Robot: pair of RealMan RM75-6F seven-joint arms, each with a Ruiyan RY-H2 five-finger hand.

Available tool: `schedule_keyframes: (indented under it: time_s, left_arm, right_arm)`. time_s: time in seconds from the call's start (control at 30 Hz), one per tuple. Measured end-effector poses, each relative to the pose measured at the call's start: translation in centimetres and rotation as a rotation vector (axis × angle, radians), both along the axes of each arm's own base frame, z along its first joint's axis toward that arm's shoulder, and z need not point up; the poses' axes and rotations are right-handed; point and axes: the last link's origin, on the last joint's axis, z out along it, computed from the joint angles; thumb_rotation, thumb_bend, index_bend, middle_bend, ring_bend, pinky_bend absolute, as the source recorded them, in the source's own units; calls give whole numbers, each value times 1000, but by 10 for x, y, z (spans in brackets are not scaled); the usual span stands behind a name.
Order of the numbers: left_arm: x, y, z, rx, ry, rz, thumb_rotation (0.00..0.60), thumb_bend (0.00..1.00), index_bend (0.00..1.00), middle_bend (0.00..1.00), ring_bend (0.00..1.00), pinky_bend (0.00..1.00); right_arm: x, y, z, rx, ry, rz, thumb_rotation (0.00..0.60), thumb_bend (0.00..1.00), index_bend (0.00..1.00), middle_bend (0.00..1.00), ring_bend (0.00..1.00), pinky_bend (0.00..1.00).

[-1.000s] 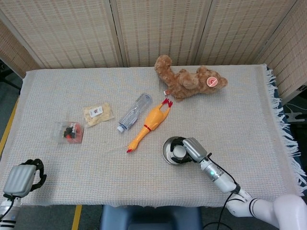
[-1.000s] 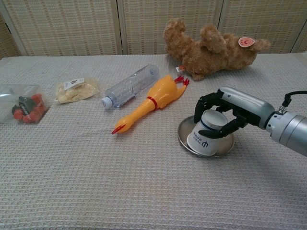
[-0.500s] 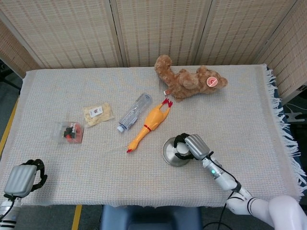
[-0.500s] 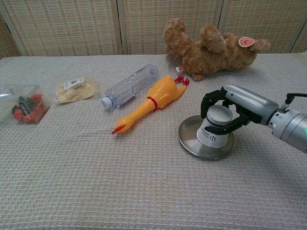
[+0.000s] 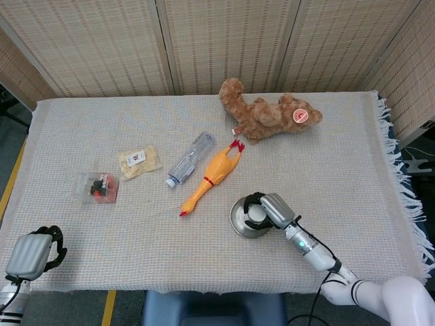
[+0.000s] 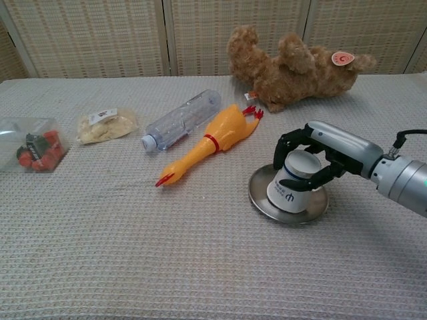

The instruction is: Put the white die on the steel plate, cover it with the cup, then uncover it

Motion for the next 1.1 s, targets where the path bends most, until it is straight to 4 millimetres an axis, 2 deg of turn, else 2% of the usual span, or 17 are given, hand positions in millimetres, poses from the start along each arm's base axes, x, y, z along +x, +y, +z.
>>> schedule_keyframes:
  time_s: [0.17,0.37,0.5,0.67,0.87,0.97,1.1]
  left_arm:
    - [0,0,0,-2,2,0,600,361,261,392,362,556]
    - [0,0,-1,-2,4,2,600,360,260,392,361,556]
    - [0,0,0,-1,4,3,600,360,260,392,362,557]
    - [0,-1,0,0,2,1,600,363,261,393,362,556]
    - [1,0,0,-1,6,3,600,363,261,393,362,556]
    - [1,0,-2,-6,13,1,600,362,261,393,362,556]
    - [1,0,-4,-15,18,5,600,362,262,393,362,557]
  right_arm:
    - [-3,-3,1,-93,100,48,600,182,536,438,364,594]
    - [0,-2,8,-89,-14,29,600,182,536,438,364,594]
    - [8,3,20,-94,-95,45,600,182,536,438,364,594]
    - [13,8,51,-115,-154,49,600,182,535,438,363,594]
    - [-4,6,82,-283,13,27,600,185,536,438,364,594]
    - [-14,5,89,-335,86,5,600,187,535,438,364,595]
    - [-29,1,96,-331,83,-55,600,191,536,438,364,596]
